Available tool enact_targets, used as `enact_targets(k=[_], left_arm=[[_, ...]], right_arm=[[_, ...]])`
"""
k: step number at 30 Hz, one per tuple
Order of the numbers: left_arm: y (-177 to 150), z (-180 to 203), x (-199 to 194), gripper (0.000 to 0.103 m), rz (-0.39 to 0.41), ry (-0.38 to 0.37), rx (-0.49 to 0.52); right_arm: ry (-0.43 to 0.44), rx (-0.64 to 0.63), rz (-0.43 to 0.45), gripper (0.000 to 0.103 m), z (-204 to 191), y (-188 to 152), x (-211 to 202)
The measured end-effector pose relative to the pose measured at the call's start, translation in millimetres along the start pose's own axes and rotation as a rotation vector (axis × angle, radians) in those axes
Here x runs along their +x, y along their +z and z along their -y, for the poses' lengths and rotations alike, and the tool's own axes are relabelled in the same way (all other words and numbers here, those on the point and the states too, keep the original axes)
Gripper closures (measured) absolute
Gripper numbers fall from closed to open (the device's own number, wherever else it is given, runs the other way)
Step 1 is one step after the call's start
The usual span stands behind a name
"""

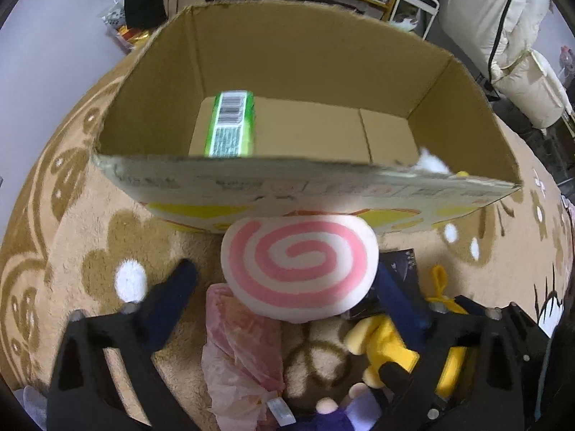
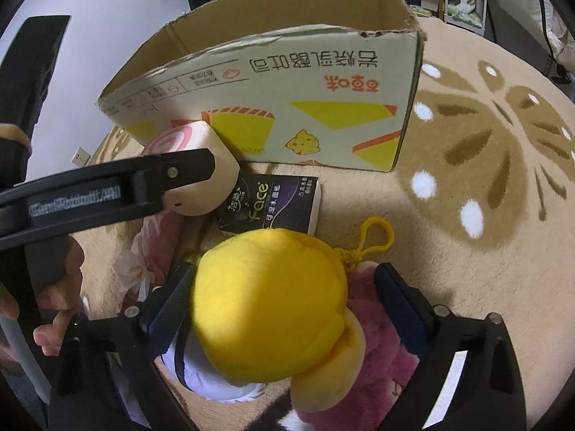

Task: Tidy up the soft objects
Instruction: 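Grasp the yellow plush with the right tool while the left tool grasps the pink swirl cushion, then lift both held items over the box and open both tools to drop them inside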

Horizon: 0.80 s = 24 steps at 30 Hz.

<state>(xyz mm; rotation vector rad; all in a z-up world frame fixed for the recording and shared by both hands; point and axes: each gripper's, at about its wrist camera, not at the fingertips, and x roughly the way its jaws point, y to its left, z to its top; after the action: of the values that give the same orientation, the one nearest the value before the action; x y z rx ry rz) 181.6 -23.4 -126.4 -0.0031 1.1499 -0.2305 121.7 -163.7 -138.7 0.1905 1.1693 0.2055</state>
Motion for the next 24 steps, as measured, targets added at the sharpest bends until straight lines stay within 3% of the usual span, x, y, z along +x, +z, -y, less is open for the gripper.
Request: enact_targets(k=[4,12,18,24], left_arm=[[-2.1,-4.6,7.6,0.034,-0.031,-0.047,-0.037],[-6.9,-4.2,-0.4,0.056,-0.005,-0.036,-0.027],[-13.0,-7.4,-14.9,0.057,0.028,0.006,-0.032],[-22.9,-10.7,-30.4,0.057,0.054,0.032,-0.037]], right_arm=[[0.049,-0.020,0.005,0.025,-8.5,-1.7,-1.4],[0.039,-0.045,0.042,0.029,-12.6,-5.6,-5.1],[0.012,-0.063,0.088,0.030,-14.7,-4.7,-8.7],[0.012,-0.038,0.160,0.030,-5.5,-3.6,-37.5]])
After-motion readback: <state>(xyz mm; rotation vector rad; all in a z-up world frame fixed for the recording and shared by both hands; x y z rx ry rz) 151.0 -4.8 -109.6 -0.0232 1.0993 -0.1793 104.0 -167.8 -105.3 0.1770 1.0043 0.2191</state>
